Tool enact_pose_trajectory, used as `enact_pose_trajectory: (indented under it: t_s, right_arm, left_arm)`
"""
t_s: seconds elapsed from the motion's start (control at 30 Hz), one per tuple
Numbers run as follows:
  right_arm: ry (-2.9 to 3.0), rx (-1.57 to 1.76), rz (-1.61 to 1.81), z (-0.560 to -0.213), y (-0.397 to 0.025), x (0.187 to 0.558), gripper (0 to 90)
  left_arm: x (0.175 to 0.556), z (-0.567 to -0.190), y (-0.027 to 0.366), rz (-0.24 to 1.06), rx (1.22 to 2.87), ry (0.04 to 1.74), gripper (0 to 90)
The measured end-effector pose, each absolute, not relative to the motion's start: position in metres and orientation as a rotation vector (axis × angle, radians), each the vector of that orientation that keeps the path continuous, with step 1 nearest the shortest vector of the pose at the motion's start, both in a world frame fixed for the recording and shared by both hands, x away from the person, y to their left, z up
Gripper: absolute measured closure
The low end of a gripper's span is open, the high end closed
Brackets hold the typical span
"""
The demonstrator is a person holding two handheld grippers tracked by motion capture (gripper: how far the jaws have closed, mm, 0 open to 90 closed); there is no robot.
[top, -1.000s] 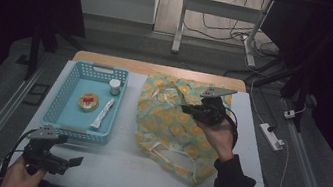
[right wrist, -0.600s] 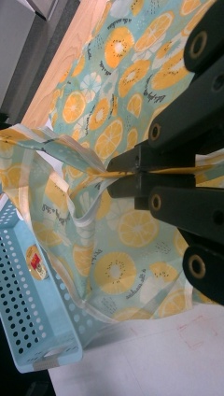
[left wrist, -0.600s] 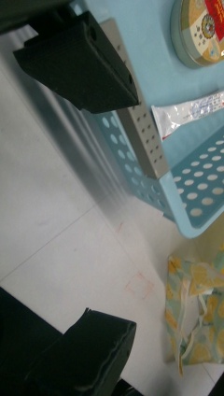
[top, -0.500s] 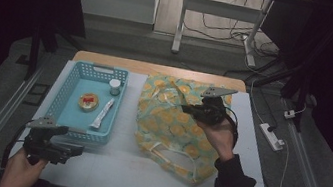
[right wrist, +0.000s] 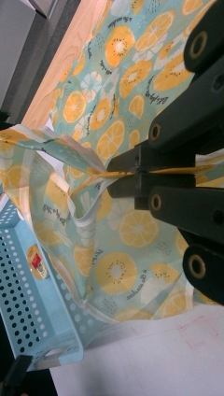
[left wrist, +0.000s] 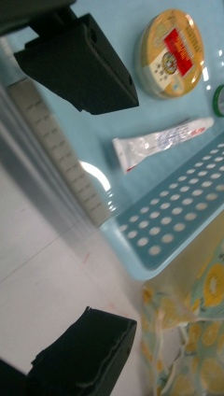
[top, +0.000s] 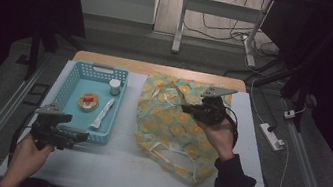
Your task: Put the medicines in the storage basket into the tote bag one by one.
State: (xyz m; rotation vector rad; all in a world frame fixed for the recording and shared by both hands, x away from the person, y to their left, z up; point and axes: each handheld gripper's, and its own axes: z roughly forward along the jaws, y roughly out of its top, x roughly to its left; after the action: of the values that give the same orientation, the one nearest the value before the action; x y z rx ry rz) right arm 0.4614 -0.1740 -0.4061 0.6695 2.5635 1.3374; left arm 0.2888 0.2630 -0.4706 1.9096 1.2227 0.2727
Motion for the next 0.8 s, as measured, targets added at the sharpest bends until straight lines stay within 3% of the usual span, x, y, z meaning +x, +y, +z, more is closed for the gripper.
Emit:
enact_pose_trajectory:
  t_s: [0.8]
  right_arm:
    - [2.546, 0.666, 1.354, -0.403, -0.176, 0.46, 90.0]
  left_arm:
    - [0.356, -0.469, 0.272, 0.258, 1.968, 1.324, 0.0]
